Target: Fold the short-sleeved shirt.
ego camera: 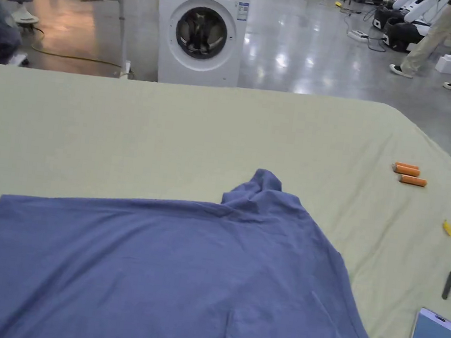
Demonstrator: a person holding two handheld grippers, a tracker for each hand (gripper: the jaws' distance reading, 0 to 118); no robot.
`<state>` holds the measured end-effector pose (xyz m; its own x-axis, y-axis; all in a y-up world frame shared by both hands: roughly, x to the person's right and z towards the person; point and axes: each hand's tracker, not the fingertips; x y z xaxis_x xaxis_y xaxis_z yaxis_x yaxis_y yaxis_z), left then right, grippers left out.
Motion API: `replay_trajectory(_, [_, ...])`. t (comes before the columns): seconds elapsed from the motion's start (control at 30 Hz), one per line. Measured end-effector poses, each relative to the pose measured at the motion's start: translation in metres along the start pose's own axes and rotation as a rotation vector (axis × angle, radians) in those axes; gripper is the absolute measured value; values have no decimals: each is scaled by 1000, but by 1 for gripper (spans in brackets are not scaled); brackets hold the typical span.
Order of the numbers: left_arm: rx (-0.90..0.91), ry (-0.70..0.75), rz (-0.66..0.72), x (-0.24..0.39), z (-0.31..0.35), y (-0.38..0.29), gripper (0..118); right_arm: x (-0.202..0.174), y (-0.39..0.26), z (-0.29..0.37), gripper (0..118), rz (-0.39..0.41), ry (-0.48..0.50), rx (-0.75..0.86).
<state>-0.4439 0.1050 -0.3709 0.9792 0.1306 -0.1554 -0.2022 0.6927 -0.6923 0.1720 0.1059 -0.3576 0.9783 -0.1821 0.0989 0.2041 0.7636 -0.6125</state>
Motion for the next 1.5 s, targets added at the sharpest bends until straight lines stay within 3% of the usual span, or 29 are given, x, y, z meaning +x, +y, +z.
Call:
replay_trajectory(0.17, [171, -88, 20, 10, 19, 54, 4, -3, 45, -7, 5, -29, 53, 77])
replay_trajectory(0.27, [192, -157, 87, 10, -9, 102, 4, -11, 86, -44, 5, -31, 49, 68])
replay_trajectory(0.4, [134, -125, 95, 10, -68, 153, 4, -25, 137, -109, 5, -48, 40, 9])
replay_trajectory(0.67, [39, -48, 111, 16, -133, 189, 6, -55, 183, -189, 6, 53, -34, -116])
replay_trajectory(0.7, [40, -45, 113, 16, -135, 189, 19, -58, 183, -195, 10, 68, -38, -127])
replay_trajectory(0.73, [45, -44, 117, 15, -134, 188, 35, -57, 181, -199, 24, 74, -37, -140])
replay_trajectory(0.77, [49, -45, 114, 16, -132, 187, 54, -57, 179, -199, 50, 84, -39, -145])
replay_trajectory(0.8, [61, -44, 103, 14, -126, 186, 71, -56, 177, -196, 61, 88, -44, -136])
replay_trajectory(1.03, [301, -82, -22, 20, -27, 151, 72, -40, 158, -125, 61, 10, 75, 62])
replay_trajectory(1.13, [383, 41, -126, 36, 13, 119, 71, -46, 137, -79, 61, 19, 96, 157])
replay_trajectory(1.23, [467, 42, -182, 54, 52, 83, 70, -67, 103, -28, 52, 147, 106, 285])
replay_trajectory(1.27, [486, 27, -173, 59, 65, 72, 64, -74, 93, -17, 44, 177, 127, 274])
replay_trajectory(1.3, [507, 4, -156, 64, 77, 62, 54, -78, 84, -5, 35, 168, 145, 259])
replay_trajectory(1.37, [569, -8, -136, 72, 100, 42, 20, -86, 67, 15, 16, 135, 154, 259])
replay_trajectory(1.43, [573, 26, -147, 81, 116, 27, 10, -94, 56, 28, 0, 132, 138, 248])
replay_trajectory(1.47, [581, 44, -143, 85, 122, 23, 0, -98, 50, 36, 0, 128, 105, 256])
replay_trajectory(1.5, [575, 42, -140, 87, 127, 19, 0, -101, 45, 42, 0, 135, 104, 264])
